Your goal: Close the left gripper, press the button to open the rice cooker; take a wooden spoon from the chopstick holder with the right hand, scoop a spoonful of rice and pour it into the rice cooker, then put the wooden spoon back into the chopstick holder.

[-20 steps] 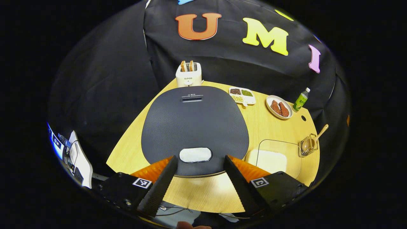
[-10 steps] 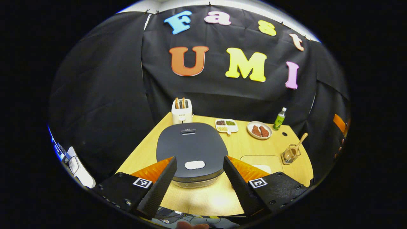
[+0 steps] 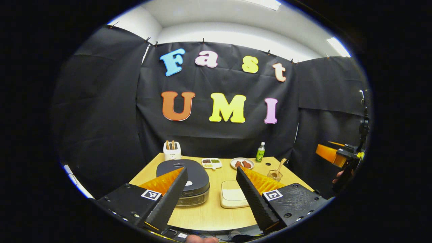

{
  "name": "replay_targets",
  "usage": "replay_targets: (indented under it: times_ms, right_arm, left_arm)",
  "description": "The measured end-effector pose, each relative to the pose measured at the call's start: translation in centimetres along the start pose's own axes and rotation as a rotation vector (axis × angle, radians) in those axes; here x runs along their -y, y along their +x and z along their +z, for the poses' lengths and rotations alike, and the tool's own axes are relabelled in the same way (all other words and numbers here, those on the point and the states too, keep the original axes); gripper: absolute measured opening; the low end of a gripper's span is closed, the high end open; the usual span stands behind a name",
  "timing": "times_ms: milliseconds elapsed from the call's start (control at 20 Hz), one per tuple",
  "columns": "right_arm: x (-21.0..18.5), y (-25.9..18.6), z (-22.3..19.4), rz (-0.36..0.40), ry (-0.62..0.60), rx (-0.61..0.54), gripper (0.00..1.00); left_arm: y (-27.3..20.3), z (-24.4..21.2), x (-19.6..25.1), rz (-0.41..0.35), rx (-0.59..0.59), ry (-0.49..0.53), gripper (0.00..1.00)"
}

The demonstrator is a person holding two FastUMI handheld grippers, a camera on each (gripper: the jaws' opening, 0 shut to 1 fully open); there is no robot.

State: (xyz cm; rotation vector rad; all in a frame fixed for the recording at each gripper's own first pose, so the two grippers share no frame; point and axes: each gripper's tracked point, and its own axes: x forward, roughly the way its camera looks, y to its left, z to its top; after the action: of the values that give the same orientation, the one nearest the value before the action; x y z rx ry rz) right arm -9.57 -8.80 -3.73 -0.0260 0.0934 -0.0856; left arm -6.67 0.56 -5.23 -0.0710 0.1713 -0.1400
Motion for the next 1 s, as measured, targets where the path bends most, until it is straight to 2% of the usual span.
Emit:
replay_targets:
  times_ms: [100, 150, 200, 250, 400, 450, 500, 650, 700, 850, 900, 1000]
  right_arm:
    - [-0.6, -2.2, -0.2, 0.001, 0.009, 0.005, 1.00]
    - [-0.7, -3.2, -0.3, -0.003, 0.010, 0.005, 0.94]
    - [-0.8, -4.0, -0.6, -0.006, 0.011, 0.004, 0.93]
    - [-0.9, -4.7, -0.8, -0.009, 0.015, 0.004, 1.00]
    - [-0.8, -6.2, -0.9, -0.021, 0.022, 0.012, 1.00]
    - [-0.7, -6.6, -0.8, -0.020, 0.019, 0.014, 1.00]
    - [-0.7, -6.9, -0.8, -0.018, 0.015, 0.015, 0.94]
    - [-0.2, -7.3, -0.7, -0.023, 0.014, 0.021, 0.94]
    - [-0.3, -7.3, -0.8, -0.022, 0.020, 0.017, 1.00]
    - [-0.7, -7.5, -1.0, -0.010, 0.035, 0.007, 1.00]
    - [-1.0, -7.5, -1.2, -0.004, 0.028, 0.006, 0.94]
    - [-1.3, -7.4, -1.2, 0.000, 0.022, 0.005, 0.93]
  left_arm:
    - [-1.5, 0.3, 1.9, -0.024, 0.039, -0.002, 0.94]
    - [-2.3, 0.3, 2.9, -0.040, 0.054, -0.004, 0.94]
    - [-2.9, 0.3, 3.7, -0.050, 0.063, -0.005, 0.94]
    - [-3.6, 0.3, 4.5, -0.060, 0.074, -0.001, 0.94]
    - [-4.7, 0.1, 6.5, -0.083, 0.086, 0.002, 0.94]
    - [-5.0, 0.1, 6.9, -0.084, 0.090, 0.002, 0.93]
    - [-5.0, 0.1, 7.2, -0.085, 0.090, 0.000, 0.94]
    - [-5.2, 0.6, 8.2, -0.095, 0.103, -0.020, 0.94]
    - [-5.4, 0.6, 8.4, -0.098, 0.102, -0.029, 0.94]
    - [-5.7, 1.2, 8.4, -0.095, 0.112, -0.047, 0.93]
    - [-5.8, 1.3, 8.2, -0.090, 0.116, -0.047, 0.94]
    - [-5.8, 1.3, 7.8, -0.082, 0.115, -0.049, 0.93]
